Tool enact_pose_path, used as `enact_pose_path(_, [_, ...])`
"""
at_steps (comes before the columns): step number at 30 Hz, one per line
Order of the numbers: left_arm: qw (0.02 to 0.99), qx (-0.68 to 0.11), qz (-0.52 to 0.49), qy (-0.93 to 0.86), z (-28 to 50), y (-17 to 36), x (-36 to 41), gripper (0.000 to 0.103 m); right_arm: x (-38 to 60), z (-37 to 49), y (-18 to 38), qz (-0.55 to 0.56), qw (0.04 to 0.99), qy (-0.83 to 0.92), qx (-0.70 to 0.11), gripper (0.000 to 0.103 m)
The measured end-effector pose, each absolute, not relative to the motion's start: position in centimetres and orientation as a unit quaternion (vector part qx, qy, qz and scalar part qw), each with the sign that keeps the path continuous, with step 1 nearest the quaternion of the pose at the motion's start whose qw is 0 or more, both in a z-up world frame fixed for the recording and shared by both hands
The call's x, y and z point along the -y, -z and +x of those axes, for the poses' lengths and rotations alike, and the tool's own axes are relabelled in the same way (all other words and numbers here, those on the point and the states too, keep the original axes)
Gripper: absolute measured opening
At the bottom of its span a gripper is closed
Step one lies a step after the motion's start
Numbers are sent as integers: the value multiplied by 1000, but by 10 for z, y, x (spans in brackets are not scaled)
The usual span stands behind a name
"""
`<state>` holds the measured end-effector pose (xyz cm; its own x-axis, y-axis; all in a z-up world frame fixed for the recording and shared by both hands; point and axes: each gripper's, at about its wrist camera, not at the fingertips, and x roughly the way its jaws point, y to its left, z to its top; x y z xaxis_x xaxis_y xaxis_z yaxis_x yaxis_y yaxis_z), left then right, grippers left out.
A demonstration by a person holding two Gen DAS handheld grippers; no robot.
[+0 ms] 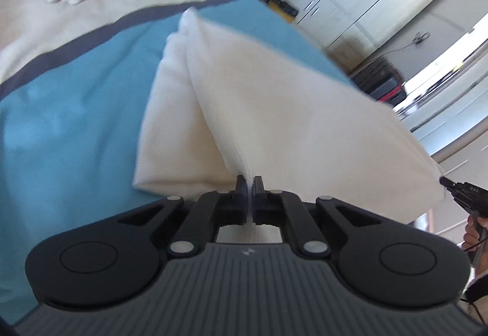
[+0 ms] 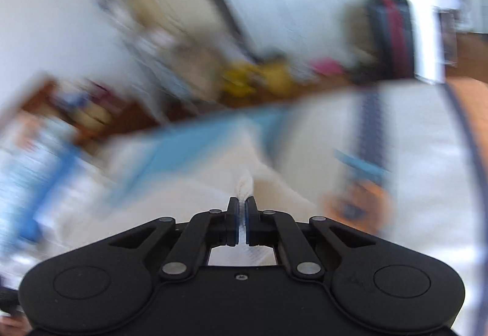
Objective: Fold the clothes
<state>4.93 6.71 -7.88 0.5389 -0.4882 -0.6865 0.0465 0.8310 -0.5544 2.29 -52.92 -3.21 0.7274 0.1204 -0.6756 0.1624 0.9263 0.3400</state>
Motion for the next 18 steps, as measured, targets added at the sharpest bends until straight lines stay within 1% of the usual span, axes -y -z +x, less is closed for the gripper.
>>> enact_pose_path(3, [827,-494,-228,139,52,99,-60,3,526,38,65,169,877,41,-447,6])
enact_pose_path(4, [828,-496,-223,138,52,100,-56,3,524,42,69,163,871,39,-461,10])
enact_pose_path(6, [833,-495,-206,135,51,95,-52,3,523,44,68,162,867,43,-469,15])
enact_pose_path(7, [835,-493,-203,135,51,93,-51,5,523,42,64,168,870,44,-461,23])
enact_pose_path(8, [834,-492,-209,136,51,91,-51,5,525,41,62,178,872,42,-454,44])
enact_pose_path(9, [830,-493,-221,141,51,92,-53,12,528,39,61,193,872,37,-449,55])
enact_pose_path(10, [825,-493,-234,145,52,93,-55,21,531,38,62,204,870,35,-448,64])
enact_pose_path(11, [820,-492,-252,149,52,96,-58,28,533,39,65,211,865,37,-454,64])
enact_pose_path(13, [810,-490,-284,153,54,103,-62,63,538,41,72,222,856,45,-465,64])
enact_pose_path(15, [808,-471,-309,174,55,111,-61,74,544,47,82,228,849,58,-472,64])
enact_pose_path(16, [809,-460,-317,186,55,114,-60,66,548,52,90,235,847,62,-472,64])
enact_pose_path(17, [814,-459,-306,183,54,111,-56,49,553,57,98,243,846,62,-470,65])
enact_pose_path(18, [818,-459,-295,181,54,108,-53,5,556,60,104,250,849,52,-463,65])
